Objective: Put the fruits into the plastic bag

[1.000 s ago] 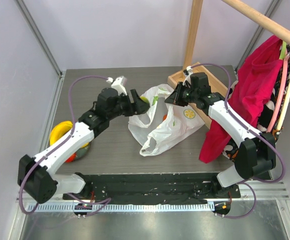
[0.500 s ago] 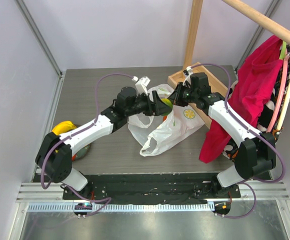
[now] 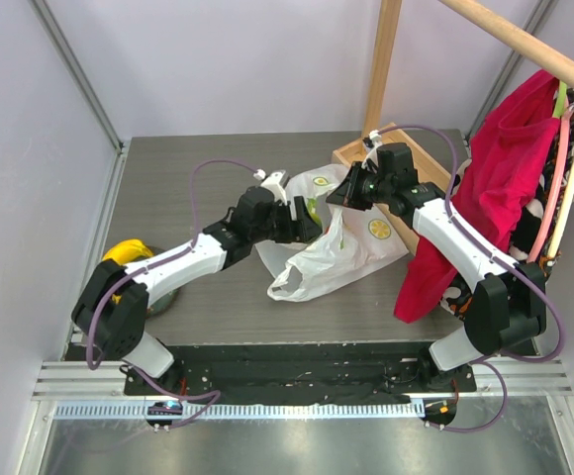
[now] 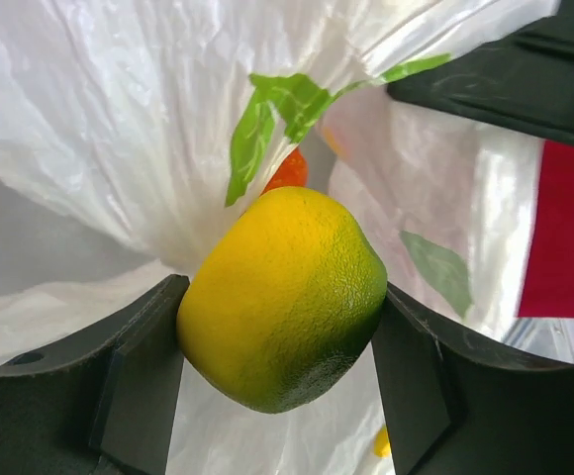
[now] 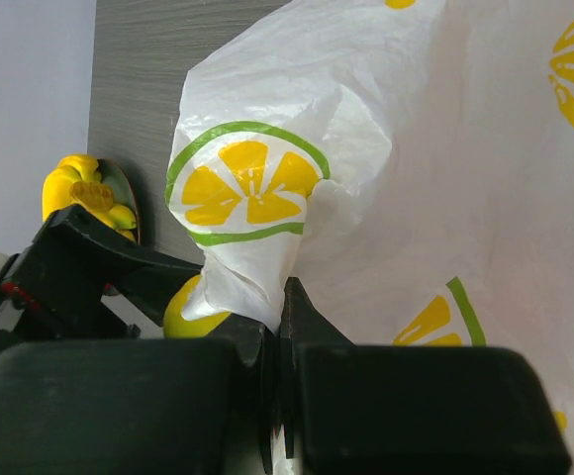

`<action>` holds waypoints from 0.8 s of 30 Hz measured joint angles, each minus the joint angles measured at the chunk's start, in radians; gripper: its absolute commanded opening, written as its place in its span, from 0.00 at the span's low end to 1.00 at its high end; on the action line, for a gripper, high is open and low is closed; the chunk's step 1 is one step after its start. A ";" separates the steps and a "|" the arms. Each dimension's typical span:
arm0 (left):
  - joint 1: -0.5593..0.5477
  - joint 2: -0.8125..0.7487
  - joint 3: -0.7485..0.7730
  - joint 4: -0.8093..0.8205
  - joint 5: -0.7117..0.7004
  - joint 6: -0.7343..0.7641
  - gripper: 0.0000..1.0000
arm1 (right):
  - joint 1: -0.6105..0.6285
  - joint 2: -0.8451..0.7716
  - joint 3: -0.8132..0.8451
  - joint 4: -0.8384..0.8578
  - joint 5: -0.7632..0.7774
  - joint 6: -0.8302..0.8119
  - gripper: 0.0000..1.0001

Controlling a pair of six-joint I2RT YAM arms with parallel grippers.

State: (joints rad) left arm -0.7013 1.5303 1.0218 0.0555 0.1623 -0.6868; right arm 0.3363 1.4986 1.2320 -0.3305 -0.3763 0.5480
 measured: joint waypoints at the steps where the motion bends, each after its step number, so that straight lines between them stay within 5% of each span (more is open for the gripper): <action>1: -0.005 0.008 0.000 0.001 -0.011 0.000 0.57 | 0.000 0.000 0.000 0.000 0.000 0.000 0.01; 15: -0.147 0.257 0.069 0.001 -0.054 -0.010 0.64 | 0.000 0.000 0.000 -0.003 0.000 0.000 0.01; 18: -0.148 0.272 0.069 0.004 -0.058 -0.013 0.70 | 0.000 0.000 0.000 -0.003 0.000 0.000 0.01; 19: -0.147 0.280 0.068 0.006 -0.061 -0.014 0.84 | 0.000 0.000 0.000 -0.003 0.000 0.000 0.01; 21: -0.146 0.284 0.069 0.006 -0.064 -0.013 0.93 | 0.000 0.000 0.000 -0.003 0.000 0.000 0.01; 24: -0.146 0.287 0.068 0.006 -0.071 -0.019 0.99 | 0.000 0.000 0.000 -0.003 0.000 0.000 0.01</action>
State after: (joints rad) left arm -0.8478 1.8175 1.0901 0.0616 0.0917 -0.7055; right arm 0.3363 1.4986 1.2324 -0.3340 -0.3767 0.5480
